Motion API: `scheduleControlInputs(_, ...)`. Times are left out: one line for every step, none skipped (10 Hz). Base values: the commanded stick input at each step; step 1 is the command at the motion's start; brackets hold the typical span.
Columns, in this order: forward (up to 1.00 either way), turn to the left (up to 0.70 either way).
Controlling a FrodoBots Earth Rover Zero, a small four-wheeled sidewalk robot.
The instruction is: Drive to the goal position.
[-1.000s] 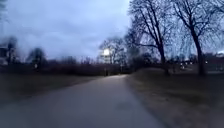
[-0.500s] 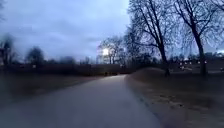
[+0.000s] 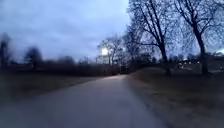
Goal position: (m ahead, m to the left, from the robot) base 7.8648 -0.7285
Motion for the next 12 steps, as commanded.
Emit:
scheduleControlInputs(1.0,0.0)
scheduleControlInputs(1.0,0.0)
scheduleControlInputs(1.0,0.0)
scheduleControlInputs(1.0,0.0)
scheduleControlInputs(1.0,0.0)
scheduleControlInputs(1.0,0.0)
scheduleControlInputs(1.0,0.0)
scheduleControlInputs(1.0,0.0)
scheduleControlInputs(1.0,0.0)
scheduleControlInputs(1.0,0.0)
scheduleControlInputs(1.0,0.0)
scheduleControlInputs(1.0,0.0)
